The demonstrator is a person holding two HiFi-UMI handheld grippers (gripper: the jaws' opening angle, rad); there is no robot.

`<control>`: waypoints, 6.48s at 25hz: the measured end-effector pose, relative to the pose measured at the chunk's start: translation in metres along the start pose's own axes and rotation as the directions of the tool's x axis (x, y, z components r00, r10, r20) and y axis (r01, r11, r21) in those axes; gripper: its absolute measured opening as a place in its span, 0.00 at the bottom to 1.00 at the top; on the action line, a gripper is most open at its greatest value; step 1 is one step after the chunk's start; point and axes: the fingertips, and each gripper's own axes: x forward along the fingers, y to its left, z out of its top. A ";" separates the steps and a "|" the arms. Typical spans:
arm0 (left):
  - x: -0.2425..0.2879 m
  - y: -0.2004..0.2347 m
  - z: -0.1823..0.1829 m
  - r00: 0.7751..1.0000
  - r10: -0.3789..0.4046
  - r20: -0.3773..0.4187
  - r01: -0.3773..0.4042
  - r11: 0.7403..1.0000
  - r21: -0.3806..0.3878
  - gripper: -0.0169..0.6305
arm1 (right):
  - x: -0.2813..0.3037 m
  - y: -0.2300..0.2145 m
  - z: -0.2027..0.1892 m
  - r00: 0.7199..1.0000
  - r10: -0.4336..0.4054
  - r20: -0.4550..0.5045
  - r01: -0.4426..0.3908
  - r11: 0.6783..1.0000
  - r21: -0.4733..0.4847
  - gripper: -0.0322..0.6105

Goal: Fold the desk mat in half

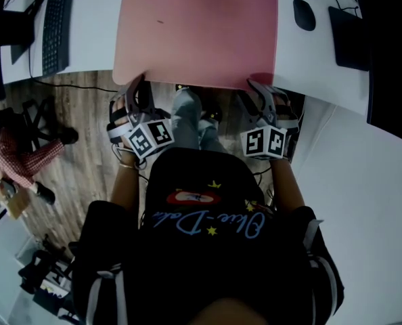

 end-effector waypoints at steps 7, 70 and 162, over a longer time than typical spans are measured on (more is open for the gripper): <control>-0.004 0.010 0.007 0.997 -0.069 0.024 0.070 0.997 -0.037 0.06 | -0.002 0.011 0.003 0.998 0.069 0.010 -0.069 0.998 0.004 0.11; 0.159 0.182 0.128 0.949 -0.177 0.260 0.208 0.973 -0.099 0.05 | 0.082 -0.263 0.059 0.966 -0.227 -0.121 0.238 0.967 0.089 0.07; 0.156 0.000 0.170 0.771 -0.626 0.119 0.636 0.767 -0.086 0.30 | 0.095 -0.203 -0.025 0.959 -0.086 -0.270 0.001 0.954 -0.301 0.15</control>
